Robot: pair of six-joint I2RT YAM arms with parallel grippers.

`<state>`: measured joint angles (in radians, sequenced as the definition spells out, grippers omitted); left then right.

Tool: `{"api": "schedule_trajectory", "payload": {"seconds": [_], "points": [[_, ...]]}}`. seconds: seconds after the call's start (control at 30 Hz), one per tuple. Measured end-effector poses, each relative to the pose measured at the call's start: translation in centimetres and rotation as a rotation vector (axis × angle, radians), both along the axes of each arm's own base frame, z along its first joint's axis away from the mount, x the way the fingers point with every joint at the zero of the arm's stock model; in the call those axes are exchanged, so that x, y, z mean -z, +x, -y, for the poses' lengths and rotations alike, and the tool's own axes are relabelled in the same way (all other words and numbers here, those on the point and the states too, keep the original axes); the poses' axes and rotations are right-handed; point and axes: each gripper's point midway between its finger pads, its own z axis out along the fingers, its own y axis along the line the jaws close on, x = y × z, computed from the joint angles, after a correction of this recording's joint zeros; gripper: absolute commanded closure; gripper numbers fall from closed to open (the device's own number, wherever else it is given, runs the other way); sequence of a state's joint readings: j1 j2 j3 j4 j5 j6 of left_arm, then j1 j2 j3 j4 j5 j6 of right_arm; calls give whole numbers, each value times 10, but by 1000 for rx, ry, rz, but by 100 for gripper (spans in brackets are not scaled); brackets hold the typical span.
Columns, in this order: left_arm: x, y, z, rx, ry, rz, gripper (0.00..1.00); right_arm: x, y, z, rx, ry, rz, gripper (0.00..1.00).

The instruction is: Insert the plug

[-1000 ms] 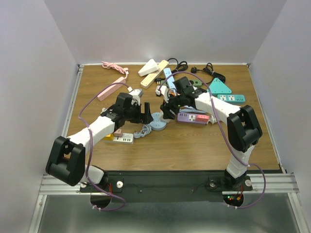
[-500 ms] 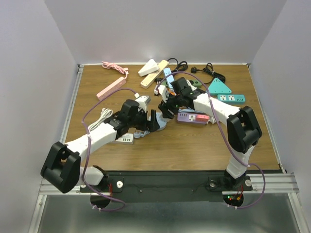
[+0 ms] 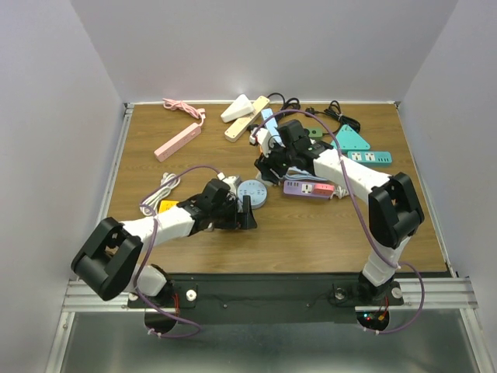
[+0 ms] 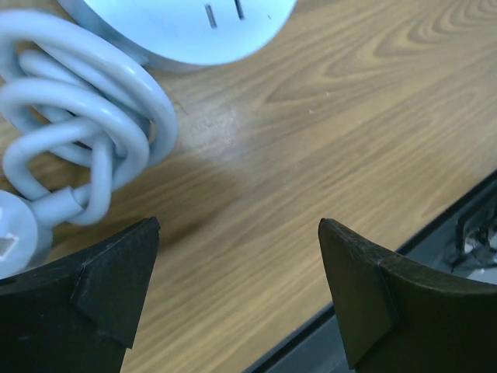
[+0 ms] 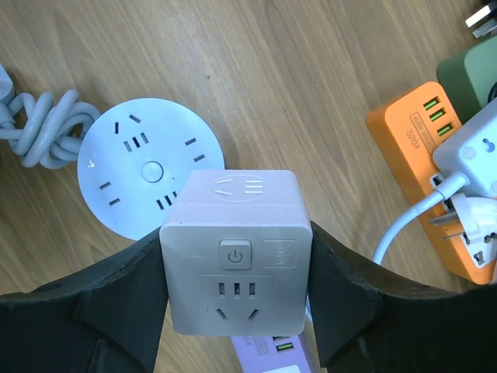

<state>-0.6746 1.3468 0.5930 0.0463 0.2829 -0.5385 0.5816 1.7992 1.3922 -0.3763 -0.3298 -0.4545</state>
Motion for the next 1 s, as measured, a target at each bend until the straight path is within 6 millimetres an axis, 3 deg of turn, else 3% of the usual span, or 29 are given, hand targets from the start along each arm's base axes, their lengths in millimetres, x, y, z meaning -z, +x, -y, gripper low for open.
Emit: {"api": "schedule_trajectory", "payload": {"seconds": [0.27,0.4,0.47,0.63,0.77,1.0], "points": [[7,19,0,-62,32,38,4,-8,23,-12,10,49,67,100],[7,26,-5,-97,57,65,4,2,47,-28,11,73,90,100],[7,30,-7,-113,69,77,4,17,51,-32,10,69,71,100],[8,37,-12,-144,96,99,3,45,50,-34,12,51,17,100],[8,42,-13,-157,110,112,2,42,49,-36,15,72,18,100],[6,60,-25,-194,144,151,1,32,21,-24,29,99,-25,100]]}}
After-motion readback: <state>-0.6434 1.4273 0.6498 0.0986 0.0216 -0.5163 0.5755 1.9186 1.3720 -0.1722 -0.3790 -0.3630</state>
